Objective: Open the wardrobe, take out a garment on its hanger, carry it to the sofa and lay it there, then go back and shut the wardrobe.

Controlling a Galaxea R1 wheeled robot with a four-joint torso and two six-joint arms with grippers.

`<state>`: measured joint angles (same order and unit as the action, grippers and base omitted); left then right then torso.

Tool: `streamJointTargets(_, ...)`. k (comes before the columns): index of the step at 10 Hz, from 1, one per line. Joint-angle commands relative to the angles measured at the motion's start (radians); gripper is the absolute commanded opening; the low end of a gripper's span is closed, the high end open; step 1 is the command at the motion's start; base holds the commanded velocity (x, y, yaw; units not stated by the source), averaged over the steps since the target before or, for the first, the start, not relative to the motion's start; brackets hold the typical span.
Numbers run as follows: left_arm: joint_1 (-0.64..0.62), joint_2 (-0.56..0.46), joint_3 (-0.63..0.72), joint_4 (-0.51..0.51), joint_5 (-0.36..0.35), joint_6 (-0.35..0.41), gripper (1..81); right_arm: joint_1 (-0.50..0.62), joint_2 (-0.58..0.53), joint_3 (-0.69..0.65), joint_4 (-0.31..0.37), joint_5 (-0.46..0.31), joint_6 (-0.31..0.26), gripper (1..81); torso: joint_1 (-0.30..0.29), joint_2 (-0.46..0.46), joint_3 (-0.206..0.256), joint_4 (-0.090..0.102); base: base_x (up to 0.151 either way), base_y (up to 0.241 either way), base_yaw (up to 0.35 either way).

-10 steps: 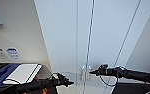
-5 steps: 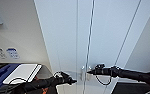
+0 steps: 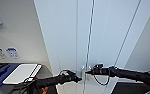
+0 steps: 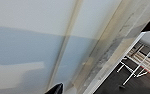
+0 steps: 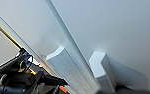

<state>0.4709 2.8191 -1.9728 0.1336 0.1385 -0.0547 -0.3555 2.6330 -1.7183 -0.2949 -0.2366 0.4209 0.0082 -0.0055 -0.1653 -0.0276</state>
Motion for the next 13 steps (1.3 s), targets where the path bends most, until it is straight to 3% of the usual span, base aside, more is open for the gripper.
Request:
streamJointTargets(1, -0.183, 0.07, -0.054, 0.006, 0.006, 0.001, 81.1, 0.158, 0.018, 0.023, -0.006, 0.013, 0.003, 81.1, 0.0, 0.0, 0.0, 0.0, 0.0, 0.0, 0.0)
streamJointTargets(8, -0.194, 0.306, -0.302, 0.04, -0.031, 0.004, 81.1, 0.129, 0.044, 0.031, -0.004, 0.019, 0.001, 81.1, 0.0, 0.0, 0.0, 0.0, 0.0, 0.0, 0.0)
streamJointTargets(10, -0.197, 0.284, -0.194, 0.032, -0.043, 0.001, 81.1, 0.102, 0.072, 0.075, -0.007, 0.023, -0.002, 81.1, 0.0, 0.0, 0.0, 0.0, 0.0, 0.0, 0.0)
streamJointTargets(13, -0.197, 0.162, 0.09, 0.029, -0.043, -0.001, 81.1, 0.059, 0.074, 0.167, -0.007, 0.028, -0.004, 81.1, 0.0, 0.0, 0.0, 0.0, 0.0, 0.0, 0.0)
